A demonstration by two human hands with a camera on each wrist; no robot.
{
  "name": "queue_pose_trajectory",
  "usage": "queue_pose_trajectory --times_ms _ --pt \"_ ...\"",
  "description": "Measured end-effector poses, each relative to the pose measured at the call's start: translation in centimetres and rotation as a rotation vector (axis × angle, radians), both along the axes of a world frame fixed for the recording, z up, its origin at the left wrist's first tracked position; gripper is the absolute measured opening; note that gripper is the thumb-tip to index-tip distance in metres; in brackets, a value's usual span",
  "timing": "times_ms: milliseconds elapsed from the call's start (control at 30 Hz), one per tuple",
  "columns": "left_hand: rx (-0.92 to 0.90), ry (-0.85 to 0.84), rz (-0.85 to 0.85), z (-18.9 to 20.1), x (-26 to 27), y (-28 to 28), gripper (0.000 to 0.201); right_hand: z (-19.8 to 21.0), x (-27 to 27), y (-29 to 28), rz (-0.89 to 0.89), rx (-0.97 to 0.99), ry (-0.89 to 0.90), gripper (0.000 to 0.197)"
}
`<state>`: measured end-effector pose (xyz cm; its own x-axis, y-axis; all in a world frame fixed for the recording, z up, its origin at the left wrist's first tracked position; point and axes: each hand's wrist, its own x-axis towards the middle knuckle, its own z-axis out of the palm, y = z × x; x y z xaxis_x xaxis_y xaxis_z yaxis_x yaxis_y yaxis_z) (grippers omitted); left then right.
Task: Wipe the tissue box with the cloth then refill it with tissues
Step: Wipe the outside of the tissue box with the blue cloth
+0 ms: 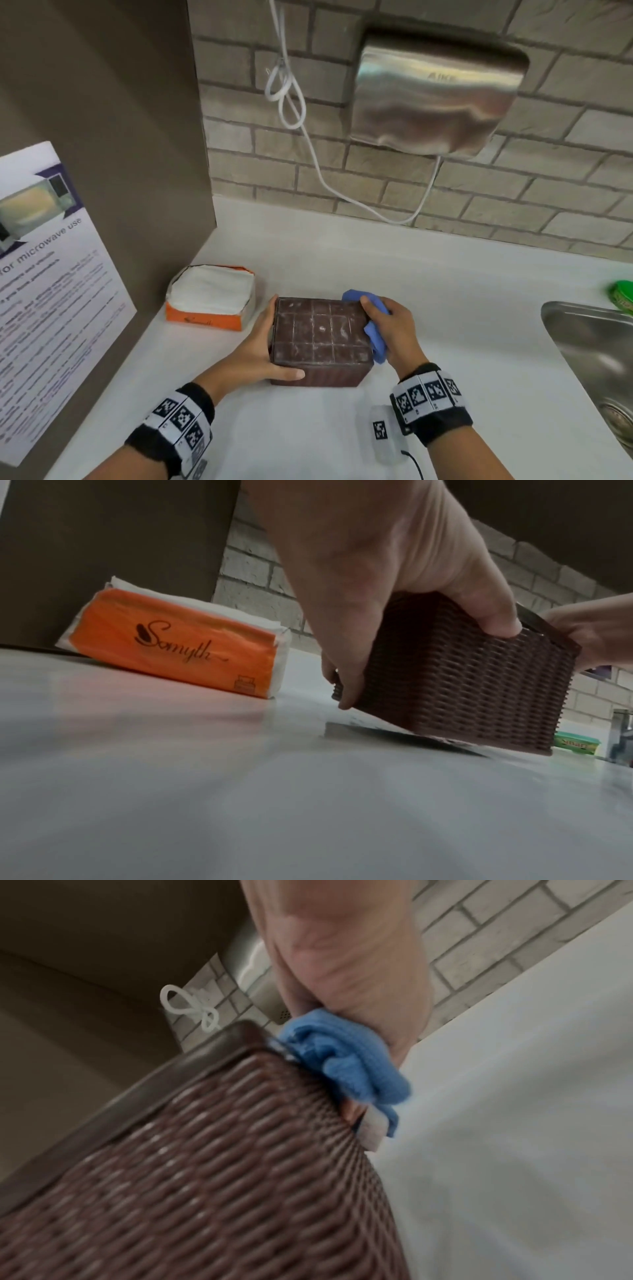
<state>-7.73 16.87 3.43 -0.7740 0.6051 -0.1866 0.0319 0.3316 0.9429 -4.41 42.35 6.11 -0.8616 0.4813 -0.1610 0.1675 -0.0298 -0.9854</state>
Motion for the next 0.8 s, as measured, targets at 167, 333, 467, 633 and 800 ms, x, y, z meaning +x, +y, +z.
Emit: queue_pose_trajectory --times_ms 167,333,467,633,800 --pt "-0.009 -0.012 0.032 -0.8 -1.3 -0.5 0.142 2.0 0.3 1.7 0.043 -0.09 0.06 0.009" --pt "-0.048 -0.067 -0.056 -1.0 -2.3 -0.7 0.143 1.6 0.8 1.2 0.46 0.544 -0.088 0.038" --pt "-0.05 -0.013 -0.1 -0.7 -2.4 -0.5 0.141 0.9 0.7 -0.2 0.617 0.819 -0.201 0.048" --pt "-0.01 0.03 -0.059 -1.3 -2.2 -0.4 0.132 2.7 3.8 -1.2 0.674 1.009 -0.278 0.047" --pt "0.032 0.082 -0.058 -1.6 -2.2 -0.4 0.131 2.8 5.1 -7.2 0.853 1.185 -0.197 0.057"
